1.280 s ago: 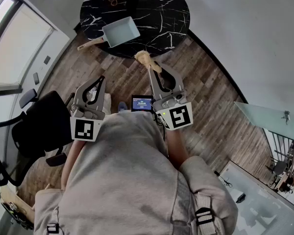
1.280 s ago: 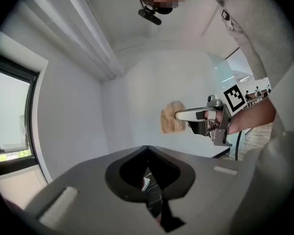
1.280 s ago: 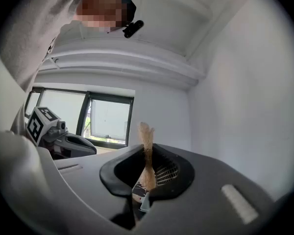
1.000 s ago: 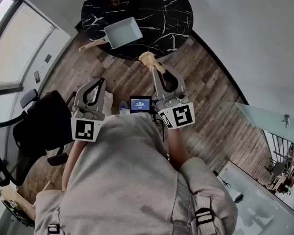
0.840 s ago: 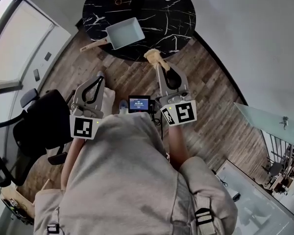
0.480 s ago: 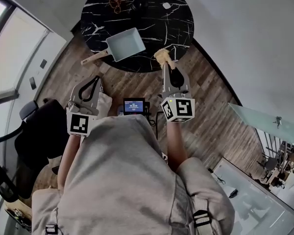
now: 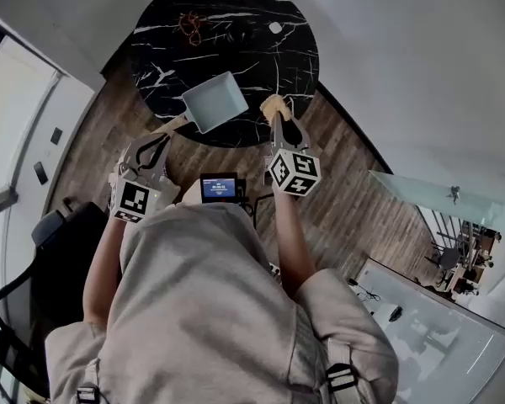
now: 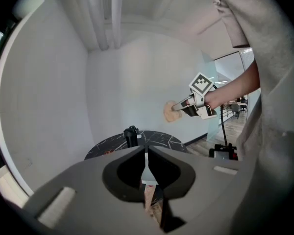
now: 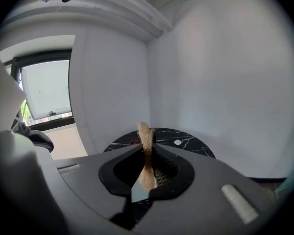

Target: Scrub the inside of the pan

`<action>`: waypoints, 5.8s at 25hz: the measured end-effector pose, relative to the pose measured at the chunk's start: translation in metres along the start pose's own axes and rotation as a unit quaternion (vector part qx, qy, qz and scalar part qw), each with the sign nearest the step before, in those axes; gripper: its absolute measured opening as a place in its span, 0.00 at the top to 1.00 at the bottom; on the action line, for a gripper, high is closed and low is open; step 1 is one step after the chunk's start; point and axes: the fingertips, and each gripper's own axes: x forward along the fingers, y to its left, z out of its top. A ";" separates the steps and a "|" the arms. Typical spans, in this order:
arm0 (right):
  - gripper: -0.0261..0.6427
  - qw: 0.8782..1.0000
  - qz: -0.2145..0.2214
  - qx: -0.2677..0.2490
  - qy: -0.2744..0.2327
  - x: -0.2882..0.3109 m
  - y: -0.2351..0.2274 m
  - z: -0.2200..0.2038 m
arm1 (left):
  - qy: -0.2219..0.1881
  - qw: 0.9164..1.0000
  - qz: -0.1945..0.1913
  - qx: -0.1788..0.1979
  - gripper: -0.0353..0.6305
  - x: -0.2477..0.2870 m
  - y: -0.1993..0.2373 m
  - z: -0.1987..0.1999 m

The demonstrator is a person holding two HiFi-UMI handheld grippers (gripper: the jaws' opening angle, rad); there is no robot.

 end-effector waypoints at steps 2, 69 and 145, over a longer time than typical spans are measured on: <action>0.89 1.000 -0.014 0.012 0.024 0.022 0.001 -0.014 | 0.019 1.000 -0.021 0.009 0.94 0.008 0.009 -0.026; 0.89 0.892 0.274 -0.079 0.352 0.229 0.145 -0.220 | 0.271 0.959 -0.071 0.040 0.76 0.081 -0.010 -0.240; 0.74 0.683 0.320 -0.504 0.422 0.213 0.039 -0.247 | 0.291 0.954 -0.063 0.034 0.76 0.082 -0.005 -0.240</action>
